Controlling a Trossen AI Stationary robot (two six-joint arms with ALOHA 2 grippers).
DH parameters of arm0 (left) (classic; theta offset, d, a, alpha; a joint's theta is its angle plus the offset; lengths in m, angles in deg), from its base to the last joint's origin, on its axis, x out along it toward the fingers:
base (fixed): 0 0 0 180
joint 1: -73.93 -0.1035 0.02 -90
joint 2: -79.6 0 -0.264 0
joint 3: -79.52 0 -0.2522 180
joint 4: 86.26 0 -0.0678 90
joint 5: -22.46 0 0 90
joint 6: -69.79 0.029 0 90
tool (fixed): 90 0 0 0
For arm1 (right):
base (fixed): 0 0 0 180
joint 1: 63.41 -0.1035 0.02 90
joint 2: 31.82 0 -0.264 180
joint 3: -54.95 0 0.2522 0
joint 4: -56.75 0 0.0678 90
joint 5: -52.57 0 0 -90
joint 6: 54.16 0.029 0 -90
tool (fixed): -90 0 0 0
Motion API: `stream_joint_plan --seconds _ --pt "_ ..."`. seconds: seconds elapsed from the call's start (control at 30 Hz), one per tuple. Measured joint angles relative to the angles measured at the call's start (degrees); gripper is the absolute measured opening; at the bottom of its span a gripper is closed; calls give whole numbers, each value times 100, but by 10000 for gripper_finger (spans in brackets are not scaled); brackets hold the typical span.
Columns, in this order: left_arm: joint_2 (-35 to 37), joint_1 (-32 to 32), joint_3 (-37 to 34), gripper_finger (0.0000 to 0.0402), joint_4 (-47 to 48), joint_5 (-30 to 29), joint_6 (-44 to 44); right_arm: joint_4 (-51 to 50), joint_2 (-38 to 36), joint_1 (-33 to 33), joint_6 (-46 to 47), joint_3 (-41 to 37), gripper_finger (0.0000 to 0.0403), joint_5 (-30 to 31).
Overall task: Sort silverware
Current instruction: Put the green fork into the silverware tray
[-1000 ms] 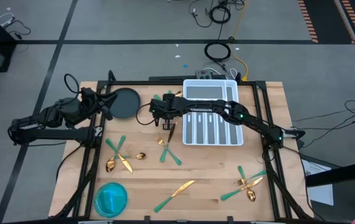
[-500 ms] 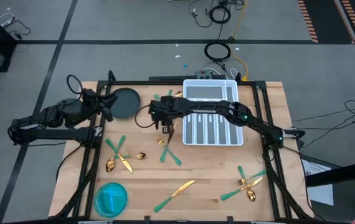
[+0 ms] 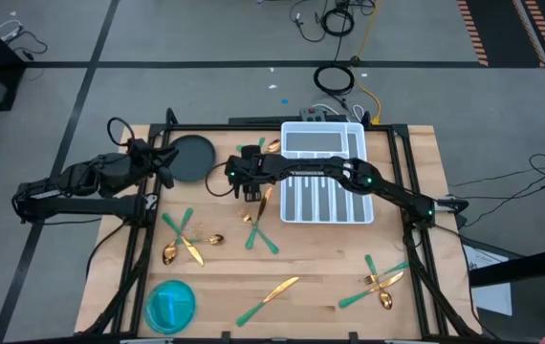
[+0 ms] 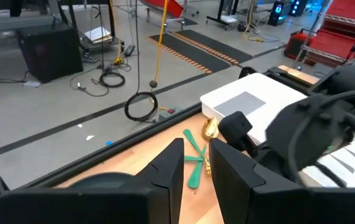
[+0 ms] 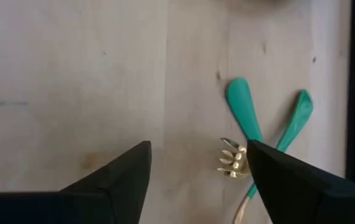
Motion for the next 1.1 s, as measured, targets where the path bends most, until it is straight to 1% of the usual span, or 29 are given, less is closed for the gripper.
stream_joint_plan --seconds 0.13,0.23,0.33,0.47,0.5,0.6,0.8,0.9,1.1 --pt "0 -1 0 83 -2 -10 37 144 30 117 17 -4 226 27" --pt "1 -1 0 83 -4 -18 37 231 40 173 17 0 193 465" --pt "2 -1 0 83 -4 -22 37 206 45 216 36 0 134 516" --pt "2 -1 0 83 -5 -22 36 197 45 197 -33 0 25 496" --pt "2 -1 0 83 -6 -23 35 197 45 182 -100 0 14 414" --pt "2 -1 0 83 -7 -24 35 129 45 120 -135 0 4 312" --pt "2 -1 0 83 -7 -24 -7 -186 -59 -35 -154 0 1 344" --pt "2 -1 0 83 -7 -24 -9 -317 -230 -68 -67 -2 1 210" --pt "1 -1 0 83 -9 -24 -11 -351 -712 -106 -16 -2 0 177"
